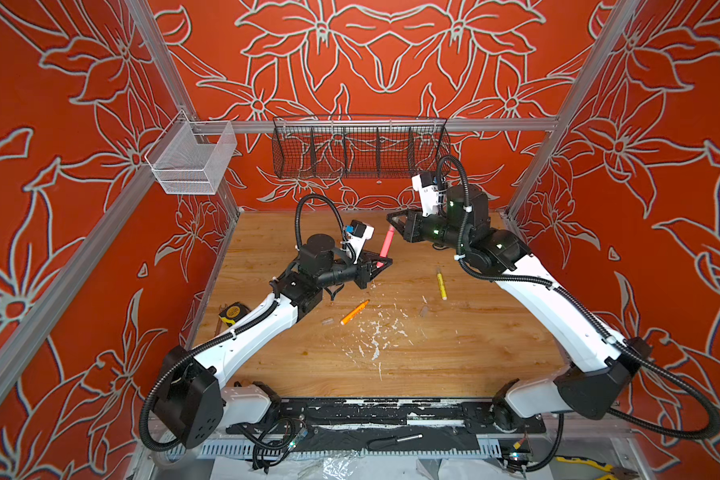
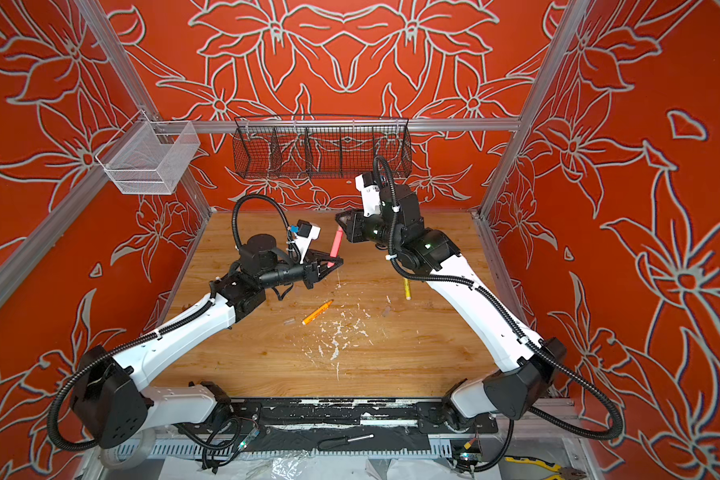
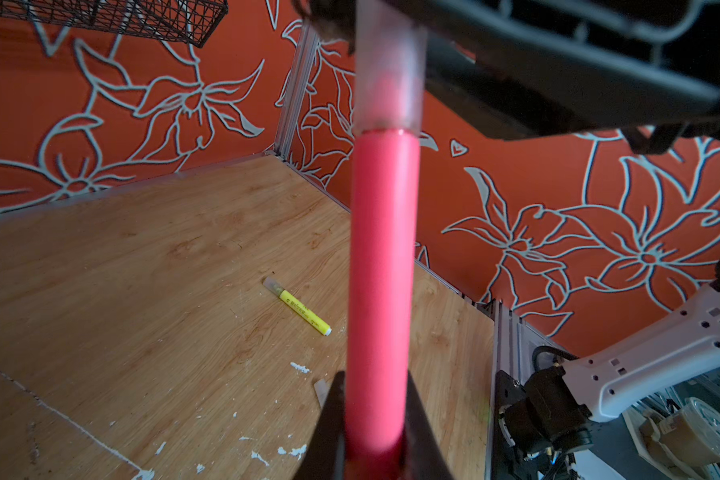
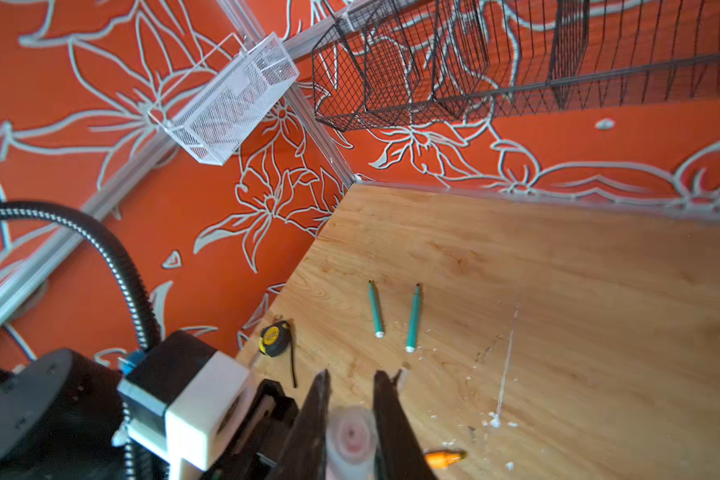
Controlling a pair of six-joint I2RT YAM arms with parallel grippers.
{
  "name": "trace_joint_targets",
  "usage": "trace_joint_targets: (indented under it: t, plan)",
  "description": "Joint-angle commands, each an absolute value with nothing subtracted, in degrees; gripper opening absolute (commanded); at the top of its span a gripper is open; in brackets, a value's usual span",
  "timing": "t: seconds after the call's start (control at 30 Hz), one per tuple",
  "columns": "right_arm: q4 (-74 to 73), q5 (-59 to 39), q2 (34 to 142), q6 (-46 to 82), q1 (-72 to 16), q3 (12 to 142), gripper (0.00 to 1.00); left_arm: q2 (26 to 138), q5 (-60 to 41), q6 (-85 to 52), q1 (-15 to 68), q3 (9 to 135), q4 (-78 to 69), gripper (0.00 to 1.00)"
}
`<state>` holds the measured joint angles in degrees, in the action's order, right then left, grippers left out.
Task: Insert the pens into the pen caps
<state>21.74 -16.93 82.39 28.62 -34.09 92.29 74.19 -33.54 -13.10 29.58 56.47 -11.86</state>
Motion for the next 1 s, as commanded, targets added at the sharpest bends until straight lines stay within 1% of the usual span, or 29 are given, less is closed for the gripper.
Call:
trace_joint_targets:
  t: [0.0, 0.07, 0.23, 0.4, 0.7, 0.97]
  plan:
    - [22.1, -19.5, 82.3, 29.0, -34.0, 92.2, 0.04, 74.1, -33.2, -12.4, 29.6, 58.2, -12.3, 0.00]
    - [22.4, -19.8, 82.2, 29.0, -34.0, 91.8, 0.00, 74.0, -32.4, -12.1, 29.6, 58.5, -12.1, 0.00]
    - [23.6, -21.5, 81.6, 28.8, -34.4, 88.5, 0.00, 74.7, -27.2, -11.7, 29.6, 60.9, -10.6, 0.00]
    - [25.7, -19.9, 80.0, 27.4, -36.4, 83.4, 0.00, 76.6, -22.2, -12.0, 29.6, 64.5, -11.4, 0.00]
    - [25.3, -18.9, 76.6, 28.5, -38.3, 72.9, 0.00, 81.0, -19.2, -12.9, 28.7, 71.1, -16.1, 0.00]
    - [25.8, -18.8, 74.8, 28.9, -39.8, 65.5, 0.00, 83.8, -18.0, -12.7, 27.2, 76.0, -17.2, 0.00]
